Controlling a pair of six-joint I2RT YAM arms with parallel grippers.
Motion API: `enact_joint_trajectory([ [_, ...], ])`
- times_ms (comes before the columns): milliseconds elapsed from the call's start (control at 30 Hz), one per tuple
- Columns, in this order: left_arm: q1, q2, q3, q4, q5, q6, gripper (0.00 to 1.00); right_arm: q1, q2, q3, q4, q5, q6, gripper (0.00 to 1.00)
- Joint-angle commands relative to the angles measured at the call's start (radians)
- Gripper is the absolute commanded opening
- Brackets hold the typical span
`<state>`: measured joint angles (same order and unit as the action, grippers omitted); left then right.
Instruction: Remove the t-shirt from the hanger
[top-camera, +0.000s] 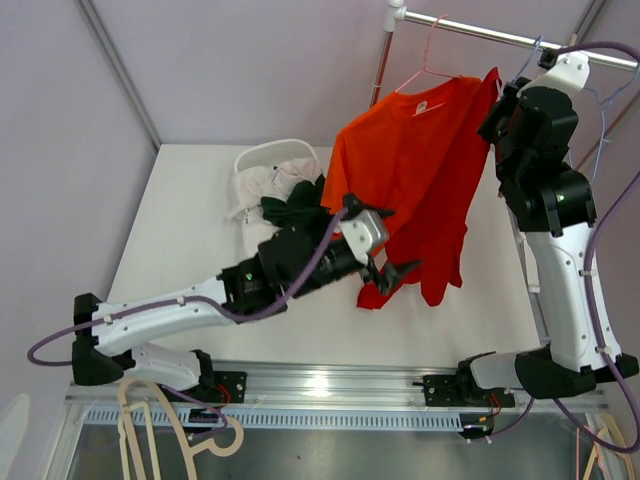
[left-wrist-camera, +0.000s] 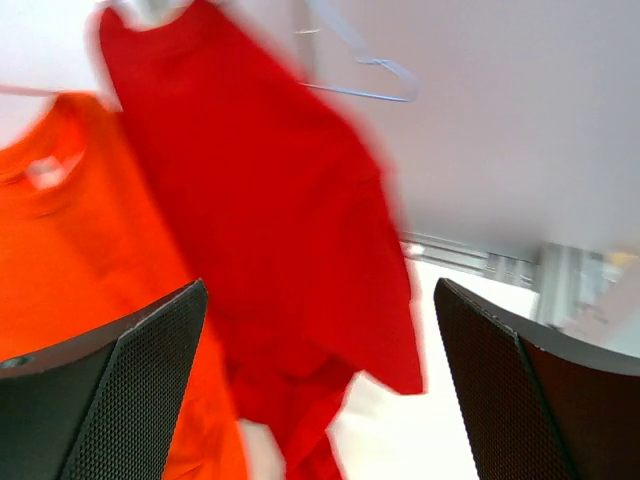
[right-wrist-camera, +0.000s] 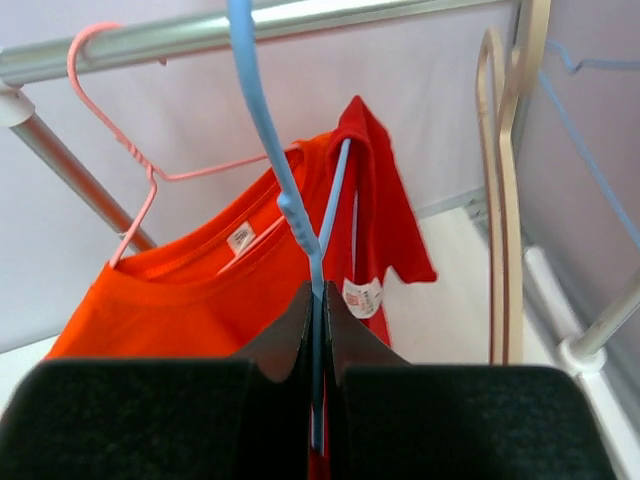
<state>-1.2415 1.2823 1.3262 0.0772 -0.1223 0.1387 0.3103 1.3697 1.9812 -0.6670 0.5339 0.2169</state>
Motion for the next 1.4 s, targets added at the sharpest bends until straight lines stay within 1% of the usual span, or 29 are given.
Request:
enact_joint_trajectory([
  [0, -0.09, 0.015, -0.132, 0.224, -0.036, 0.096, 1.0, 0.01, -0.079, -0.062, 0.09, -0.021, 0.13, 0.0],
  [33, -0.123, 0.017, -0.152, 0.305, -0.039, 0.116, 0.99, 0.016, -0.09, -0.077, 0.107, -0.022, 0.137, 0.0],
  [100, -0.144, 0.025, -0.185, 0.348, -0.039, 0.11, 0.99, 0.019, -0.106, -0.097, 0.112, -0.014, 0.156, 0.0],
  [200, -0.148, 0.063, -0.17, 0.331, -0.046, 0.076, 0.99, 0.026, -0.121, -0.096, 0.104, -0.023, 0.159, 0.0],
  [333, -0.147, 0.129, -0.145, 0.339, -0.089, 0.117, 1.0, 0.032, -0.136, -0.09, 0.093, -0.049, 0.167, 0.0],
  [400, -0.144, 0.178, -0.099, 0.32, -0.115, 0.136, 1.0, 0.033, -0.138, -0.085, 0.081, -0.064, 0.167, 0.0],
  [567, -0.095, 0.274, -0.004, 0.268, -0.131, 0.096, 1.0, 0.033, -0.155, -0.079, 0.066, -0.1, 0.168, 0.0],
  [700, -0.052, 0.305, 0.034, 0.259, -0.115, 0.067, 1.0, 0.033, -0.159, -0.074, 0.053, -0.126, 0.177, 0.0],
  [733, -0.047, 0.313, 0.045, 0.251, -0.122, 0.058, 0.98, 0.035, -0.159, -0.074, 0.052, -0.127, 0.176, 0.0],
  [800, -0.044, 0.336, 0.091, 0.23, -0.154, 0.055, 0.8, 0.035, -0.158, -0.071, 0.049, -0.124, 0.176, 0.0],
  [833, -0.044, 0.342, 0.103, 0.205, -0.166, 0.053, 0.66, 0.035, -0.156, -0.071, 0.047, -0.124, 0.173, 0.0],
  [867, -0.044, 0.347, 0.125, 0.19, -0.177, 0.053, 0.32, 0.035, -0.155, -0.071, 0.047, -0.123, 0.171, 0.0],
  [900, -0.044, 0.348, 0.133, 0.178, -0.206, 0.05, 0.19, 0.033, -0.15, -0.071, 0.047, -0.124, 0.171, 0.0],
  [967, -0.044, 0.339, 0.137, 0.164, -0.212, 0.039, 0.01, 0.035, -0.147, -0.073, 0.047, -0.124, 0.171, 0.0],
  [1100, -0.062, 0.278, 0.113, 0.144, -0.186, 0.019, 0.01, 0.035, -0.127, -0.073, 0.059, -0.095, 0.151, 0.0],
  [1167, -0.084, 0.226, 0.076, 0.148, -0.191, 0.024, 0.01, 0.035, -0.103, -0.071, 0.067, -0.051, 0.136, 0.0],
  [1267, -0.137, 0.163, 0.028, 0.156, -0.223, 0.041, 0.01, 0.032, -0.066, -0.064, 0.099, 0.013, 0.099, 0.0],
  [1367, -0.196, 0.111, -0.004, 0.159, -0.253, 0.053, 0.01, 0.026, -0.014, -0.021, 0.118, 0.043, 0.07, 0.0],
])
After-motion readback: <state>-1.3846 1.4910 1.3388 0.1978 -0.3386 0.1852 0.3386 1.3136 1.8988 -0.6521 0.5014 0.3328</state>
